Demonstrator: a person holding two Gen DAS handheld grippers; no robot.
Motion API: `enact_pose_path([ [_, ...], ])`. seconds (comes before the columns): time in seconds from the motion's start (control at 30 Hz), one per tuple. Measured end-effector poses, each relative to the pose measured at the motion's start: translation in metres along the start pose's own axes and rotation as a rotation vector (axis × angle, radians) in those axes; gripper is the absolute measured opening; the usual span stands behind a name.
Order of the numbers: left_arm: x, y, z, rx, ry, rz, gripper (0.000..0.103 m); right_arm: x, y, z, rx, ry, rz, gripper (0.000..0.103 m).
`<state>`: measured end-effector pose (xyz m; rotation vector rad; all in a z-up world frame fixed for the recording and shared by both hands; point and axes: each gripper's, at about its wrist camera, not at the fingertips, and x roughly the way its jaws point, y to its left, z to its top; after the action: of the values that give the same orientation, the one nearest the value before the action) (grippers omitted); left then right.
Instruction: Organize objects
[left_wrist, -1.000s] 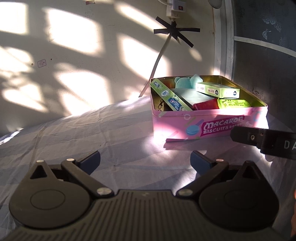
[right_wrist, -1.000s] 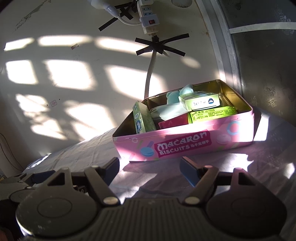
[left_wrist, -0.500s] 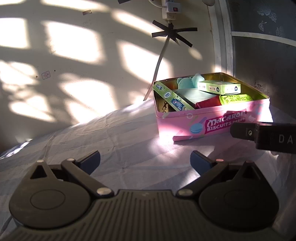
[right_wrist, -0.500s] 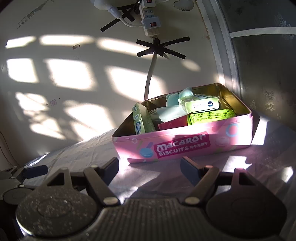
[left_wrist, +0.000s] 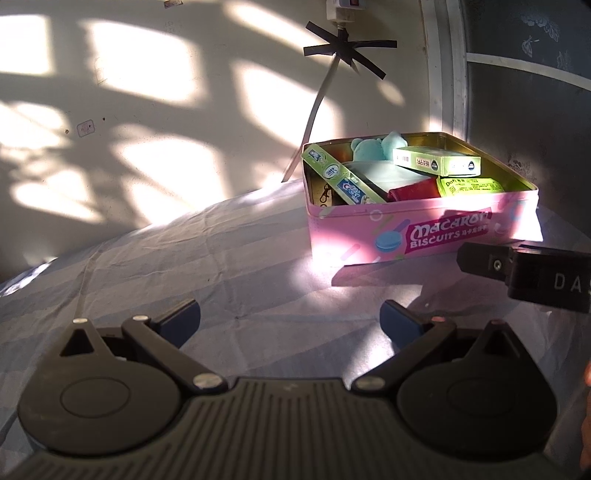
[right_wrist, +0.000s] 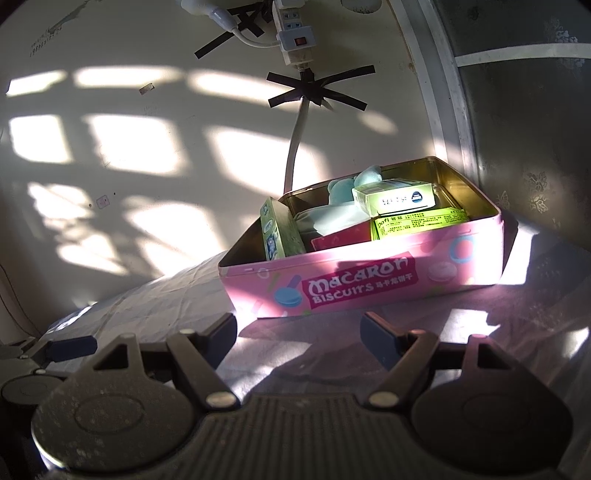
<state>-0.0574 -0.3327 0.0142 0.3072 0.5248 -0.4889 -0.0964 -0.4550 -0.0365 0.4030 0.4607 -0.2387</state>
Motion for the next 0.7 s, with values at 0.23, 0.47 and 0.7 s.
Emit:
enact_pose_path([
  [0.23, 0.0025, -0.0016, -0.0005, 0.012, 0.011, -0.006, 0.103, 0.0023, -0.0041, -0.0013, 0.011, 0.005, -0.003, 0.079],
  [0.47, 0.0061, -0.0039, -0.0005, 0.021, 0.024, -0.015, 0.103, 0.0029, -0.0072, -0.0018, 0.016, 0.007, -0.001, 0.079],
  [0.7, 0.0096, -0.0054, -0.0007, 0.028, 0.037, -0.02, 0.103, 0.0066, -0.0101, -0.0032, 0.027, 0.017, -0.005, 0.079],
])
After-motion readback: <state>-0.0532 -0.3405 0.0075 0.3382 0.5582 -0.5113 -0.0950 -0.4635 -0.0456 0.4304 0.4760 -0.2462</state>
